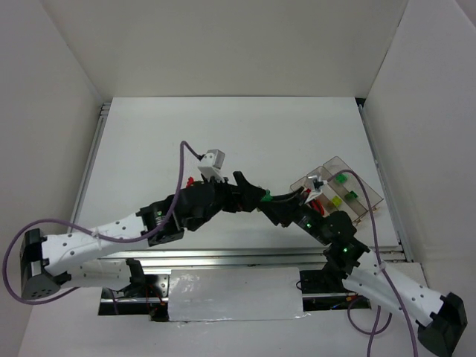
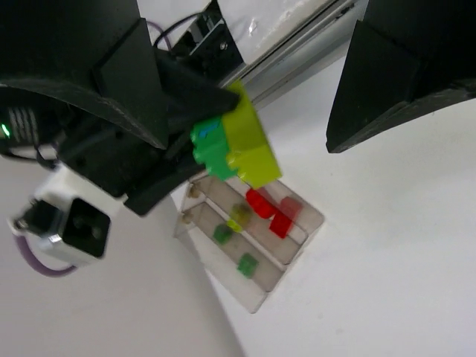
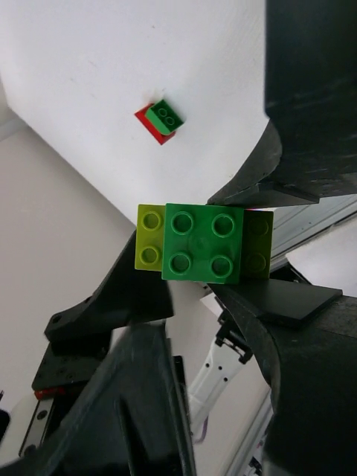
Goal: Sort the legos into containers by color
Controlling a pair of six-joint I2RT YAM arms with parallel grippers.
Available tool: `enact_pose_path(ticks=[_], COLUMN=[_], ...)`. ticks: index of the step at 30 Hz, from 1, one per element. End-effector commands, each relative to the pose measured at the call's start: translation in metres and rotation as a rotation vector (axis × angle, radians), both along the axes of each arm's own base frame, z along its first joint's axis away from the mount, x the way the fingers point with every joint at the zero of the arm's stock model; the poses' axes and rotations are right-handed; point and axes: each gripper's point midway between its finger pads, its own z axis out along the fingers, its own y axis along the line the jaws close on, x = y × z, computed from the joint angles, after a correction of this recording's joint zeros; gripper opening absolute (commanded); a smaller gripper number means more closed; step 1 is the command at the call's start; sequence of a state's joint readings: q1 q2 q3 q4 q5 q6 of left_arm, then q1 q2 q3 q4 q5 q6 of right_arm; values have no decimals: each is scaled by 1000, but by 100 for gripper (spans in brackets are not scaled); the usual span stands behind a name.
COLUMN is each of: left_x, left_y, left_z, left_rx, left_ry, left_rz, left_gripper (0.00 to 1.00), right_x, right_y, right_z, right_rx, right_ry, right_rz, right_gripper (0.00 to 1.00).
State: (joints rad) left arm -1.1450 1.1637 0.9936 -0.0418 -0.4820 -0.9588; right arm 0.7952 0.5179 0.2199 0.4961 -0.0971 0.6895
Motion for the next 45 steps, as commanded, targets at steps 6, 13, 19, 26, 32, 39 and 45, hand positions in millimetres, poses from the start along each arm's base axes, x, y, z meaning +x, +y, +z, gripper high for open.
enact_pose_path(ticks=[6,13,19,26,32,39,45], left_x=[-96,-126,-126,-122,-113,-107,-111], left_y=[12,2,-6,-3,-9,-10,-15], left_z=[83,85,79,81,69,69,69], left_rx=[-115,-185,-155,-151,-101,-88,-106], left_ry=[-573,-638,-636,-650,-604,-594,-600], left_rz=[-580,-753,-781,-755,-734,-704,-733], left_gripper=[99,99,90,89,85,77,50], right_x=[-52,-88,-101,-106,-108,-114,-113], right_y=[-10,-8,-8,-8,-11,-12,-10], right_z=[27,59,62,64,70,71,71], right_rx=[2,65,100,86,88,84,93], right_ry=[-98,-229,-253,-292,-333,-360,-365], right_rz=[303,477,549,569,552,570,577], right_gripper=[0,0,0,0,0,0,0])
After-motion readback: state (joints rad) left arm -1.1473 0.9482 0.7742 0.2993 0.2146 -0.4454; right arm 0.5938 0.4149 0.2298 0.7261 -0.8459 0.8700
